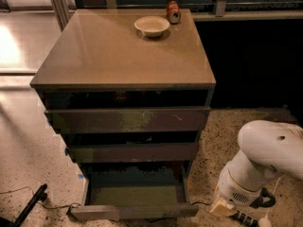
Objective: Close bottom drawer
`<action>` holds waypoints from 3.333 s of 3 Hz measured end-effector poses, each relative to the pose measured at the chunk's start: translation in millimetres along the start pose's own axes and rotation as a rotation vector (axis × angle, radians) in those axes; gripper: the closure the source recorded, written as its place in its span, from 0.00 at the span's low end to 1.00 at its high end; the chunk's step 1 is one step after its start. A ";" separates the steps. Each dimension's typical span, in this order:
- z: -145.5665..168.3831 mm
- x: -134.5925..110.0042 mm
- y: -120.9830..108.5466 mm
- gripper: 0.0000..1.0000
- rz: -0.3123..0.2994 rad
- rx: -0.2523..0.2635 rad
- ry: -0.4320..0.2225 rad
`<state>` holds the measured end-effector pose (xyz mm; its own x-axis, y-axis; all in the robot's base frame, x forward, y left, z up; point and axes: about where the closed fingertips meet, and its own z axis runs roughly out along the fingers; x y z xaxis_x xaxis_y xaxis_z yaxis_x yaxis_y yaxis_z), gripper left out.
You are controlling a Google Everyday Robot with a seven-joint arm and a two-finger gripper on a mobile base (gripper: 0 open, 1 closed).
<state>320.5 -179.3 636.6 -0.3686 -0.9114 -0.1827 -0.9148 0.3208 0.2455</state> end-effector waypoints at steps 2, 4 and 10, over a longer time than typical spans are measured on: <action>54.6 -35.5 -35.7 1.00 0.036 0.060 -0.136; 82.6 -52.9 -62.6 1.00 0.074 0.062 -0.192; 261.6 -45.0 -100.4 1.00 0.205 -0.080 -0.417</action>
Offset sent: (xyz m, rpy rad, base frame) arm 0.0680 0.0571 -0.0879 0.1699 -0.1367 -0.1367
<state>385.7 -103.1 371.1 -0.5905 -0.6449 -0.4852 -0.8064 0.4476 0.3865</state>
